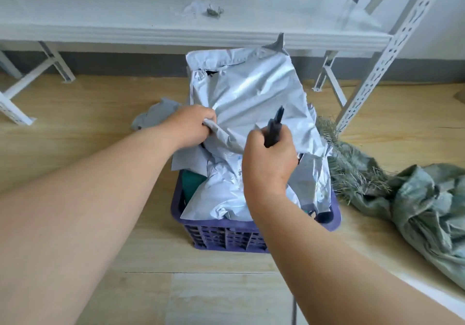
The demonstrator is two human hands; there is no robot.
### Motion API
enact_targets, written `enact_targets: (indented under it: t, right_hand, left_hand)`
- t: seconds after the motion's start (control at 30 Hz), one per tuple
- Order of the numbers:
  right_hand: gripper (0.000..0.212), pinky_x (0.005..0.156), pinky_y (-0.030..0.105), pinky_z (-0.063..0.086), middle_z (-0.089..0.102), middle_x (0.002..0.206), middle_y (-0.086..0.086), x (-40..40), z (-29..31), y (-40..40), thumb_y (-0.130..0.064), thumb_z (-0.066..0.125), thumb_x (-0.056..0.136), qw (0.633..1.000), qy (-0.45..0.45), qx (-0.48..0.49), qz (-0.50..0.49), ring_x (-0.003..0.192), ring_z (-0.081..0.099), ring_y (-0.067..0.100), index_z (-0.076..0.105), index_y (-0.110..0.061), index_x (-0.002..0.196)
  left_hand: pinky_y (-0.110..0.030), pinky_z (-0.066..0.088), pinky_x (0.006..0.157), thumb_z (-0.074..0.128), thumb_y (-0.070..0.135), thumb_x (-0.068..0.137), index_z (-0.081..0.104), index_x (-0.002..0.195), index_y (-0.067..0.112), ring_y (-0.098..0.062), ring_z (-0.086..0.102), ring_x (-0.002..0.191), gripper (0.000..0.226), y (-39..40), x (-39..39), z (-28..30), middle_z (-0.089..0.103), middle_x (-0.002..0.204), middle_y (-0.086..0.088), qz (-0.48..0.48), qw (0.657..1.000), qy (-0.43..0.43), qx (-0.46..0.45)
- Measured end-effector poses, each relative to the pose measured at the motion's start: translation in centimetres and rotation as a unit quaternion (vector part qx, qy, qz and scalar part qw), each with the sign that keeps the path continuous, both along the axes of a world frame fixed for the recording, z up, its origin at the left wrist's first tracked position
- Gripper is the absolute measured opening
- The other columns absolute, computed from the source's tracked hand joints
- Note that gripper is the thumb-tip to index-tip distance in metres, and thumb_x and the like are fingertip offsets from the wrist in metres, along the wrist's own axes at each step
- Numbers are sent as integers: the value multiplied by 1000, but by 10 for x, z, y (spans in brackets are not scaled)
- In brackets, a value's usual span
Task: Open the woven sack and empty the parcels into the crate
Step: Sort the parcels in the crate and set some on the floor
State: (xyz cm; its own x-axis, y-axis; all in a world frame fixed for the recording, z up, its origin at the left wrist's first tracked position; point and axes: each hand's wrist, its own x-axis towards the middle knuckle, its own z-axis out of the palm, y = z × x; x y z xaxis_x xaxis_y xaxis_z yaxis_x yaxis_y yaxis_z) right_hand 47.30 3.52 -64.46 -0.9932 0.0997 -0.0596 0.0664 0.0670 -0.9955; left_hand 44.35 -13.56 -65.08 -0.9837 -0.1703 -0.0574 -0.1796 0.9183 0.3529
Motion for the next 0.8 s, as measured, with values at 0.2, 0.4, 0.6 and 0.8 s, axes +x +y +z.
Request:
enact_targets:
  t: [0.2, 0.4, 0.6, 0.8]
  right_hand:
    - [26, 69, 25, 37, 62, 106, 0, -61, 11, 10, -14, 51, 88, 968, 26, 228, 106, 83, 53, 19, 60, -22, 110]
    - [60, 74, 30, 37, 43, 133, 7, -70, -24, 15, -19, 68, 83, 894, 0, 413, 175, 104, 58, 27, 44, -29, 137]
    - [83, 70, 32, 38, 35, 141, 3, -77, -40, 27, -30, 80, 75, 849, -7, 495, 188, 115, 56, 29, 31, -35, 142]
    - [93, 68, 34, 39, 26, 146, 6, -77, -58, 23, -31, 76, 80, 779, -32, 575, 247, 119, 54, 29, 17, -35, 151]
  left_hand:
    - [-41, 54, 74, 48, 14, 77, 59, 80, 30, -26, 61, 84, 20, 17, 23, 4, 63, 89, -2, -103, 973, -175, -111]
    - [-28, 40, 98, 72, 49, 77, 58, 122, 34, -9, 52, 110, 50, 30, 0, 49, 58, 122, 12, -80, 977, -198, 5]
    - [-56, 22, 113, 79, 62, 58, 10, 149, 45, -28, 10, 147, 116, 47, 1, -23, 2, 160, 4, -63, 970, -179, -155]
    - [-57, 6, 114, 73, 75, 52, 2, 149, 41, -23, 27, 143, 125, 49, 3, -62, 19, 158, 4, -52, 961, -228, -148]
